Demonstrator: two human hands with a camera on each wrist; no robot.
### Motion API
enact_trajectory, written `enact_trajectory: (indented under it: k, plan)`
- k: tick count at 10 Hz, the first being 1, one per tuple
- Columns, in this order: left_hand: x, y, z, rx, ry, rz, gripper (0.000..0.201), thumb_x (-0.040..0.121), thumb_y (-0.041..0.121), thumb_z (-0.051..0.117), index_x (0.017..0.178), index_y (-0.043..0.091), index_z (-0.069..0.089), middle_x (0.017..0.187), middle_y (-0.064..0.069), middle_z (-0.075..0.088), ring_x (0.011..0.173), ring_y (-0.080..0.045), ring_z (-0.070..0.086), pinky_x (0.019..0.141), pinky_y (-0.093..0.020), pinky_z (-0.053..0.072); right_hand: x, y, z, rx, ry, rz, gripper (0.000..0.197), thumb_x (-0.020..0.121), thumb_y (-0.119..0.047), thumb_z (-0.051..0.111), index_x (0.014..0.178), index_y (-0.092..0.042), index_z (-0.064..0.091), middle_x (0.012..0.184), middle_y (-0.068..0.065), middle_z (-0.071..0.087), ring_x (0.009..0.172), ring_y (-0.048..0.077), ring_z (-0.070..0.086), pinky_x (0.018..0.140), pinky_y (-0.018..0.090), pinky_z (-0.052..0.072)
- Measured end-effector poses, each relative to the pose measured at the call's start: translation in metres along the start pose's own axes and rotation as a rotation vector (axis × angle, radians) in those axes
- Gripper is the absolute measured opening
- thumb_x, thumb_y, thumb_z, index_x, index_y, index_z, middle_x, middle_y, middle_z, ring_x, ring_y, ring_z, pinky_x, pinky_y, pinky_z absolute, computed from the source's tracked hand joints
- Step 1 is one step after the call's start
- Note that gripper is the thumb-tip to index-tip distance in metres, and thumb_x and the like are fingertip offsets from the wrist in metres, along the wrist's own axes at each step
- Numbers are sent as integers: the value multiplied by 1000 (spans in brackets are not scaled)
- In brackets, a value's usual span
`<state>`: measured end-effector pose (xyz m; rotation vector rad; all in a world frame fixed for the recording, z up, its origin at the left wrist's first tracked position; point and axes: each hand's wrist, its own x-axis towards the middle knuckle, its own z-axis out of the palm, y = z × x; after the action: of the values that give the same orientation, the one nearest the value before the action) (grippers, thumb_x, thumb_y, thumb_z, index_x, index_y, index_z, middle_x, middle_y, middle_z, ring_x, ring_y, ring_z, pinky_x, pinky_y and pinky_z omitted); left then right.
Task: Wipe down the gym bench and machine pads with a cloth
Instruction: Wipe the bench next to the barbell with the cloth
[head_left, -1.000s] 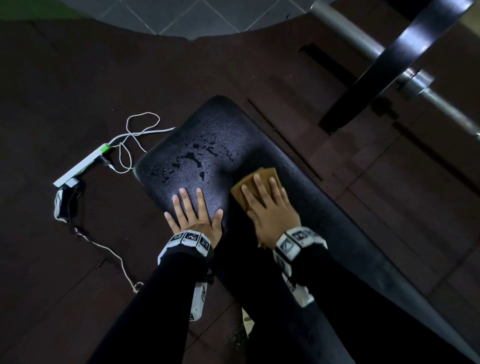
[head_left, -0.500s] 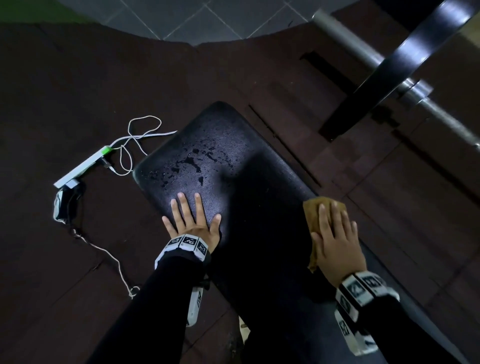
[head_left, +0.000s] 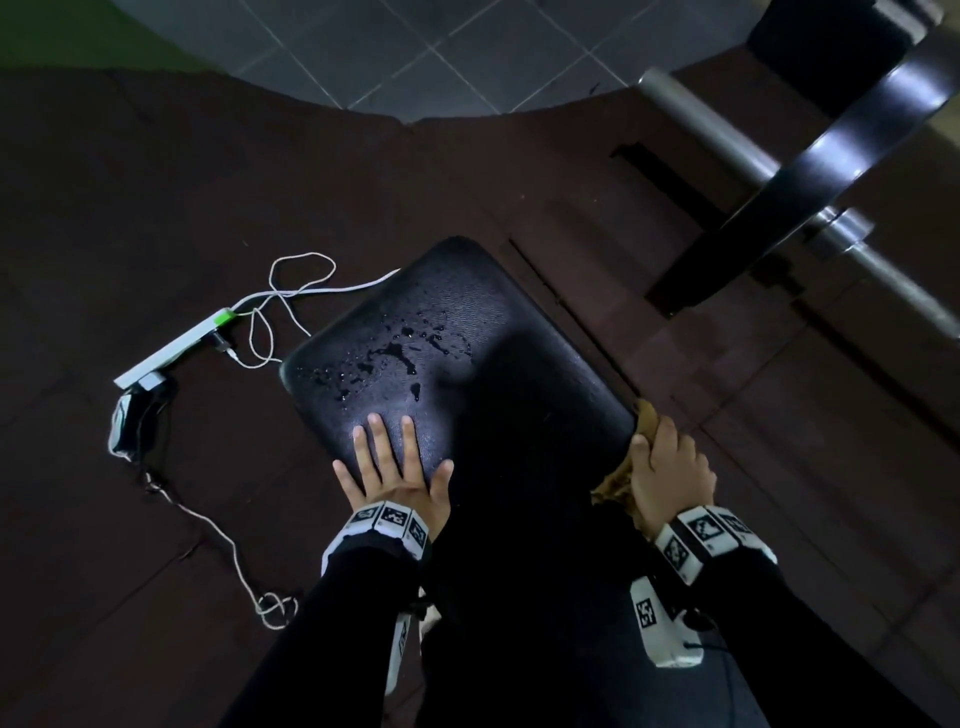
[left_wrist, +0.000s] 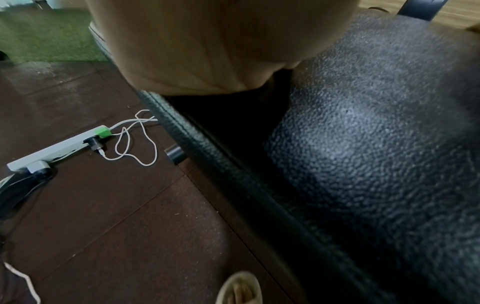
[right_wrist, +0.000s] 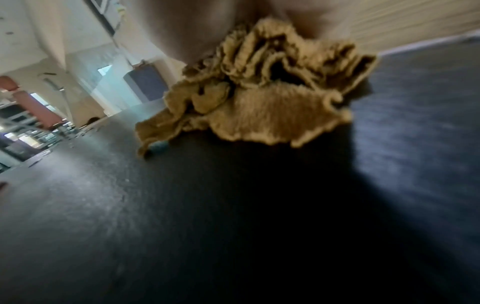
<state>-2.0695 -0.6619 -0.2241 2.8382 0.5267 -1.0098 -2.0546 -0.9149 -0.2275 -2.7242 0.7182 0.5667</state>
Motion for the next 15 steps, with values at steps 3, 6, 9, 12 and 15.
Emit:
enact_trajectory:
  k: [3,6,9,12,15]
  plan:
    - [1,-5,-9,-60,-84,46,90,58,67,-45,137,28,-35,145,-8,-42,133,-26,-38,109,-55,-20,33,-87,-10,12,-38,-226,58,99,-32,39,149,-13,18,150,12,32,128,35,40,106,44,29]
    - [8,-19,-11,-149,-185,191,73,65,70,-20,118,33,-55,124,1,-64,112,-19,-61,106,-58,-23,-8,-64,-8,-10,-52,-265,58,98,-46,24,148,-19,12,156,12,18,141,37,20,111,56,22]
    - [53,-52,-69,-44,65,318,71,89,56,18,151,24,9,158,-15,4,145,-30,9,113,-56,14,-12,-78,-5,-24,-134,-138,76,83,-56,7,148,-17,15,156,13,15,139,45,20,106,64,21]
    - [97,-62,-70,25,-92,309,79,83,72,2,123,31,-53,135,-2,-57,120,-17,-56,88,-47,-45,34,-115,0,57,-90,-139,59,99,-36,32,149,-29,2,159,-2,0,144,34,9,114,54,11]
    - [96,-59,-77,38,-166,289,81,86,71,6,119,31,-56,131,-4,-60,117,-20,-58,86,-49,-45,32,-125,-5,60,-76,-128,63,91,-42,24,150,-20,14,158,3,9,141,37,17,111,56,16]
